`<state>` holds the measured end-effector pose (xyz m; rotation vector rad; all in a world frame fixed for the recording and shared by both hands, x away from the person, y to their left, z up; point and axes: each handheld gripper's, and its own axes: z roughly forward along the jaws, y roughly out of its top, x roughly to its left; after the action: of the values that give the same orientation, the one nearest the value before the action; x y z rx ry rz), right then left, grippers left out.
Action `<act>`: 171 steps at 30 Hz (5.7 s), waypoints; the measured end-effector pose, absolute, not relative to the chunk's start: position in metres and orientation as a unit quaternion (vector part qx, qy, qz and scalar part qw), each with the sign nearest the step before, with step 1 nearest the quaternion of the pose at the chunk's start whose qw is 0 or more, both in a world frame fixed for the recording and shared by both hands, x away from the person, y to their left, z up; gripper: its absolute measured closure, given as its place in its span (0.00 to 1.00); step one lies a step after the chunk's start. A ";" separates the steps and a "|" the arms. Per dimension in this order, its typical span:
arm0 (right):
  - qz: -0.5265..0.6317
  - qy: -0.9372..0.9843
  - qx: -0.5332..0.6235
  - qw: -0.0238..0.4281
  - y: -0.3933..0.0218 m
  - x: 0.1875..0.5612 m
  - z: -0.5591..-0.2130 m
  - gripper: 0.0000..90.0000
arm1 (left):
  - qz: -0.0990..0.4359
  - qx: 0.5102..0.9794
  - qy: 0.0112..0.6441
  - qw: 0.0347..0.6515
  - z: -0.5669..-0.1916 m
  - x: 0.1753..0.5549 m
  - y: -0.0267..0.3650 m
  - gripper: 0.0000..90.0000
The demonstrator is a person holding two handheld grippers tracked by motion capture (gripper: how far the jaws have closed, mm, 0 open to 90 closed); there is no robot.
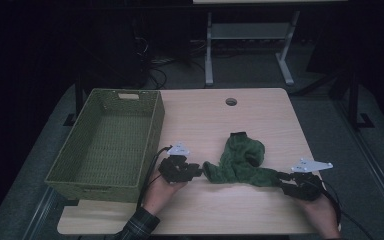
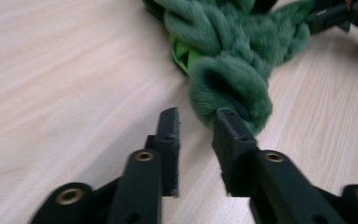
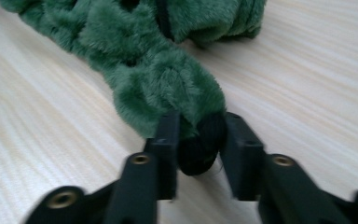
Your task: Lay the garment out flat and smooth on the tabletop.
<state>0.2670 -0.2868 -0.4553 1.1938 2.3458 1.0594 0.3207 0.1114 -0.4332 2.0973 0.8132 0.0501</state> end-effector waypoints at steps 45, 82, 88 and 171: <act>0.336 0.864 0.365 0.089 -0.256 0.251 -0.463 1.00 | -0.050 0.891 0.265 0.366 -0.464 0.293 0.092 1.00; 0.347 0.846 0.389 0.116 -0.227 0.282 -0.458 0.79 | 0.008 0.885 0.194 0.423 -0.382 0.373 -0.003 0.55; 0.342 0.847 0.389 0.120 -0.228 0.283 -0.460 0.88 | -0.007 0.885 0.195 0.422 -0.392 0.385 -0.019 0.59; 0.379 0.837 0.381 0.102 -0.210 0.402 -0.424 0.71 | 0.000 0.850 0.327 0.412 -0.433 0.441 0.051 0.58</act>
<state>0.4023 -0.2098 -0.4238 1.1255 2.4716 1.1176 0.4410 0.0513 -0.4329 2.1386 0.8224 0.0008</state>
